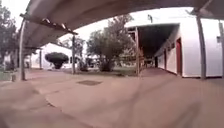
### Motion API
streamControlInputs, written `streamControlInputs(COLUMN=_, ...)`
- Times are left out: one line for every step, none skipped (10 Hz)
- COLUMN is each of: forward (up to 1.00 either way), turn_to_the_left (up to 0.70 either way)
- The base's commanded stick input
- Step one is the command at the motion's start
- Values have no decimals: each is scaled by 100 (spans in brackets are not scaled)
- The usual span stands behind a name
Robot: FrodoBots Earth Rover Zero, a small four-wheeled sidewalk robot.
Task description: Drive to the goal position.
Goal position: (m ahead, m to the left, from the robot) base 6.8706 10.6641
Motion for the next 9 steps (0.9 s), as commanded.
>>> streamControlInputs(forward=70, turn_to_the_left=9)
streamControlInputs(forward=70, turn_to_the_left=11)
streamControlInputs(forward=70, turn_to_the_left=13)
streamControlInputs(forward=70, turn_to_the_left=35)
streamControlInputs(forward=70, turn_to_the_left=35)
streamControlInputs(forward=70, turn_to_the_left=35)
streamControlInputs(forward=70, turn_to_the_left=35)
streamControlInputs(forward=70, turn_to_the_left=35)
streamControlInputs(forward=70, turn_to_the_left=35)
